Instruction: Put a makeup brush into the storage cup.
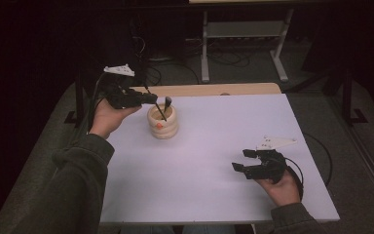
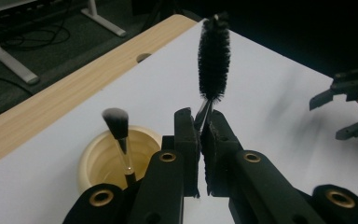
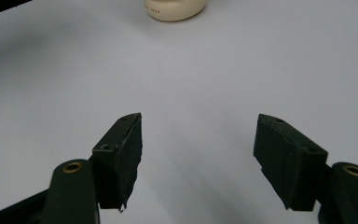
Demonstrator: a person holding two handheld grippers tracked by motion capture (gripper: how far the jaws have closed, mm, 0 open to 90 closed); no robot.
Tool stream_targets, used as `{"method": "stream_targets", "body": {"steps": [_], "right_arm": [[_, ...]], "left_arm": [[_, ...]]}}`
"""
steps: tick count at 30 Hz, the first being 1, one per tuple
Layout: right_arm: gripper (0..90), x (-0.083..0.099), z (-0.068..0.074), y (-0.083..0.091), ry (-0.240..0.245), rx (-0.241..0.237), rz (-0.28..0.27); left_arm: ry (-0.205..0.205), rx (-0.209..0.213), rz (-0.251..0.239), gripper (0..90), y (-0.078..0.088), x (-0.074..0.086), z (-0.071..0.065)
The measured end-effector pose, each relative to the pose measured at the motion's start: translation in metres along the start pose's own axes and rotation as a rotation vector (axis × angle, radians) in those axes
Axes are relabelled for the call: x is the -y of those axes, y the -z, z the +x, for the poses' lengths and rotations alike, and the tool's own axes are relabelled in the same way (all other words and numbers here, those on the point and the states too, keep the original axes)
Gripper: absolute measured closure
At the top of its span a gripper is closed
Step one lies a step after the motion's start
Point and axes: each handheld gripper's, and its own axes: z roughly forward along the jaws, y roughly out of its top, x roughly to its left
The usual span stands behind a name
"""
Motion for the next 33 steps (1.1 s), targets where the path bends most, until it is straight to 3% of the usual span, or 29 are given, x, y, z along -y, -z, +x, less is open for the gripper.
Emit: {"method": "stream_targets", "body": {"steps": [13, 33], "right_arm": [[30.8, 0.001, -0.003, 0.001, -0.004, 0.004, -0.006], [28.8, 0.001, -0.005, 0.003, -0.013, 0.006, -0.021]], "left_arm": [[0.044, -0.055, 0.002, 85.0, -0.002, -0.003, 0.022], [0.097, -0.115, 0.017, 84.9, -0.015, 0.000, 0.041]]}}
